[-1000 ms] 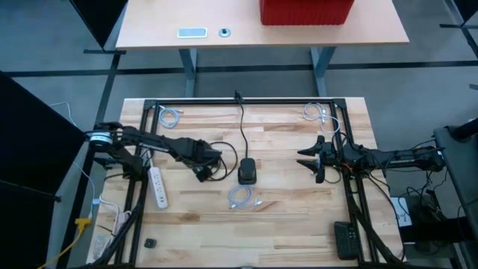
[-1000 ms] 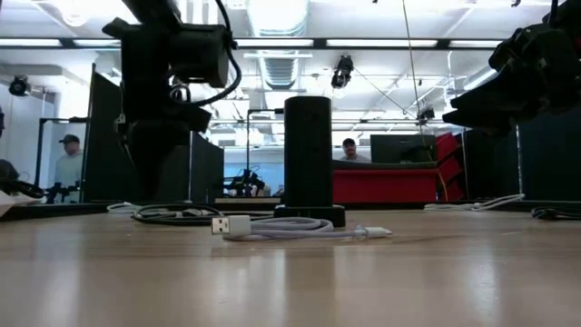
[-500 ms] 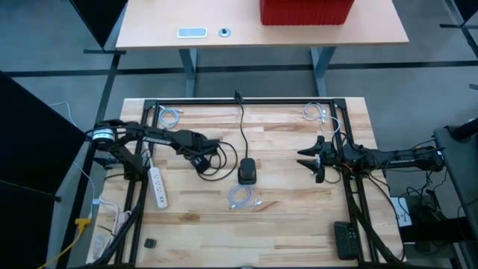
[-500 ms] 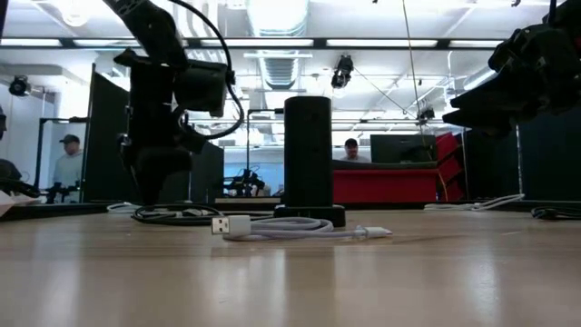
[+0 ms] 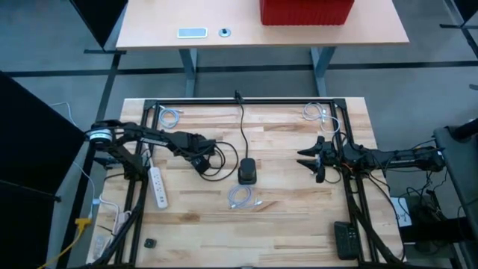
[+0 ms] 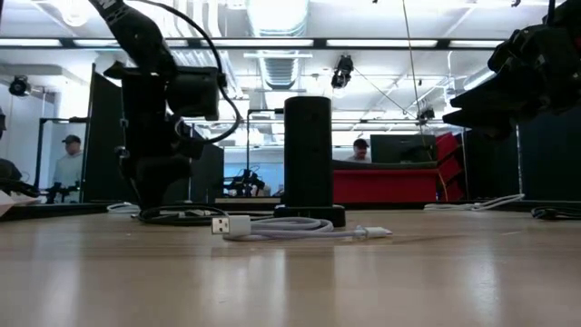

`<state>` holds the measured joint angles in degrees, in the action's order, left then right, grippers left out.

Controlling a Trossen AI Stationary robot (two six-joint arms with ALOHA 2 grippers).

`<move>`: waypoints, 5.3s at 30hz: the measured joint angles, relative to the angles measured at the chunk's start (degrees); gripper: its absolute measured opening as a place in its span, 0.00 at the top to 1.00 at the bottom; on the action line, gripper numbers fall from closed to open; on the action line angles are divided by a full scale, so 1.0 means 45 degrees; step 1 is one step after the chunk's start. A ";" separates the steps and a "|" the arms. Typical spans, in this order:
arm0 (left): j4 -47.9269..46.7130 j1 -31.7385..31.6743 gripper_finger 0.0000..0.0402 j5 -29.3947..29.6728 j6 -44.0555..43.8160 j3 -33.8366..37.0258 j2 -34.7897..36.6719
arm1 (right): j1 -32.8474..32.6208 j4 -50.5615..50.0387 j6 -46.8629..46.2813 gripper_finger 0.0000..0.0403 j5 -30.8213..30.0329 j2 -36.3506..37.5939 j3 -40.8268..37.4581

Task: Insert USB
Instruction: Insert the left black charger cable into the white outlet extension

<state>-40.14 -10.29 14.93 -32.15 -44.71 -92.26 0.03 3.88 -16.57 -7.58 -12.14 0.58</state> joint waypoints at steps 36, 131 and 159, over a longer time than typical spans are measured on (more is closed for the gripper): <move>0.2931 0.0845 0.93 0.0135 0.0789 0.1326 0.6033 | 0.0000 0.6120 0.3096 0.54 0.0233 -0.5381 0.1958; 0.8089 0.6141 0.87 0.2836 0.6600 0.1694 0.9883 | 0.0220 0.4209 0.9006 0.35 0.1435 -1.5821 1.2904; 1.3167 0.6766 0.87 0.2482 0.8612 0.3815 0.9564 | -0.0433 0.4615 0.6883 0.50 0.3792 -1.9966 1.6898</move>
<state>19.12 20.15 26.10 6.60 -27.54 -49.22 -1.91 24.65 14.40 9.48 -101.99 76.62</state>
